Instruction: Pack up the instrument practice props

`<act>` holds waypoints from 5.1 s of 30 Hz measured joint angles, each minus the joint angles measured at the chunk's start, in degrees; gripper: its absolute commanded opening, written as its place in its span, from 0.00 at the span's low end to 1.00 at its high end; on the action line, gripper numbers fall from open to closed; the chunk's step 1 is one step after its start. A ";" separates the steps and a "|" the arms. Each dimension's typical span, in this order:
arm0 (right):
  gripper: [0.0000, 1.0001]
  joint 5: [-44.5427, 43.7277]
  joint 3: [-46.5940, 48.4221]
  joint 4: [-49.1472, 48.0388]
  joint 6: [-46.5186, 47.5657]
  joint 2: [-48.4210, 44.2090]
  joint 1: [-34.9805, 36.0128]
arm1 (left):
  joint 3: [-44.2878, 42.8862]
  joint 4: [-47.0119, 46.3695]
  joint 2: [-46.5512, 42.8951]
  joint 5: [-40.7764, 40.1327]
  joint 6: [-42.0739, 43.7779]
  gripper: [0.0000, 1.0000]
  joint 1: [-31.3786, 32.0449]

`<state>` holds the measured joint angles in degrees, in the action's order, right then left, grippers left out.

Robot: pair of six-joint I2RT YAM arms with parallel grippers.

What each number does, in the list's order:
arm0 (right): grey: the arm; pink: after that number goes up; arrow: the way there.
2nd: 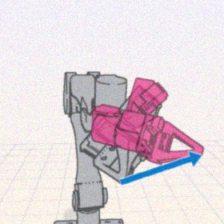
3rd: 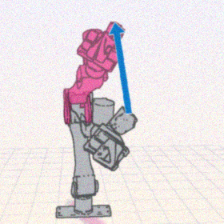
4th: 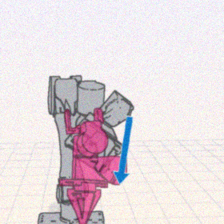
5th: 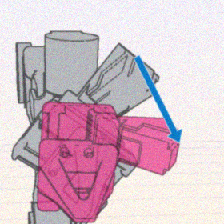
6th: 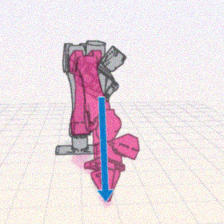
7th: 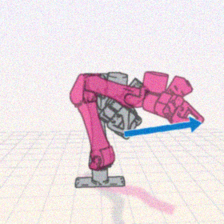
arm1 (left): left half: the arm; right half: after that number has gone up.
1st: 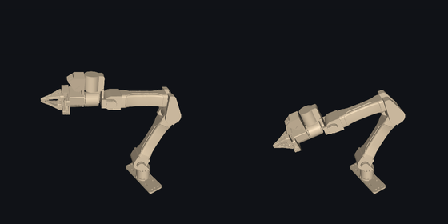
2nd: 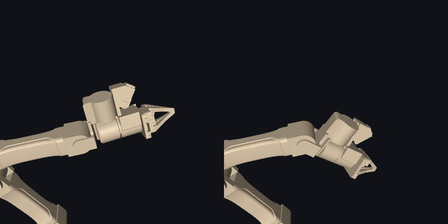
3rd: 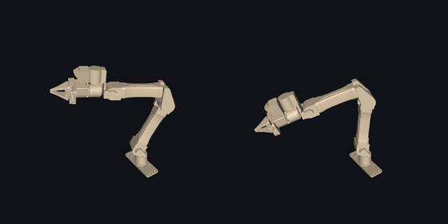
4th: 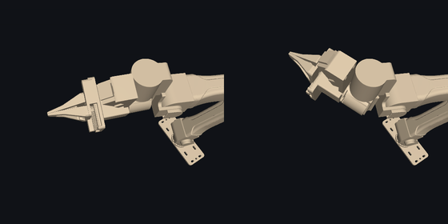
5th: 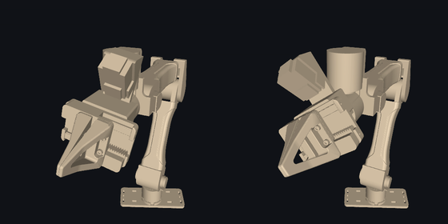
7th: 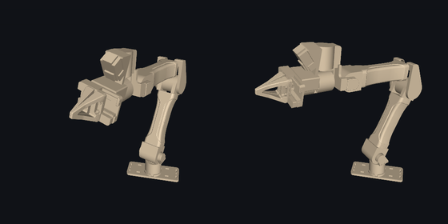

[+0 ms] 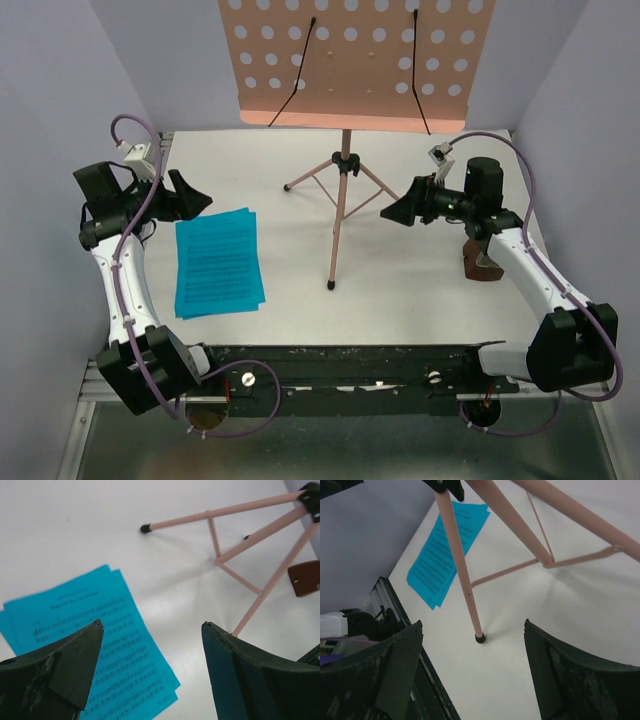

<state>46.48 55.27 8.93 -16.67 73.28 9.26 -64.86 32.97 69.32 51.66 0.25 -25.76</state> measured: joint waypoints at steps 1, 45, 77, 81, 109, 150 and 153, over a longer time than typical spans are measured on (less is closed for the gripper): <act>0.81 1.36 0.33 -2.56 -0.74 1.11 0.00 | -1.70 -0.35 0.00 2.14 0.50 0.89 0.02; 0.64 0.70 5.16 -36.20 32.52 13.38 12.09 | -36.00 8.85 11.47 7.02 15.43 0.83 22.47; 0.55 -8.28 6.67 -29.51 33.18 12.22 12.04 | -28.24 -0.87 3.34 4.42 12.94 0.87 24.02; 0.52 -6.29 6.84 -31.61 34.05 13.35 12.00 | -29.88 -0.20 4.81 4.22 13.29 0.87 24.02; 0.07 0.46 6.40 -28.28 83.56 15.82 11.56 | -32.94 -1.57 9.25 4.26 12.96 0.83 25.05; 0.80 26.64 22.49 -35.10 -22.97 32.20 -5.09 | -29.44 4.79 4.98 1.66 18.60 0.86 25.14; 0.76 29.77 26.60 -34.99 -27.43 34.60 -4.11 | -29.44 5.53 4.96 0.94 19.26 0.86 25.14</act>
<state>76.25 81.87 -26.06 -44.10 107.87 5.15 -94.30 38.50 74.28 52.60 19.51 -0.62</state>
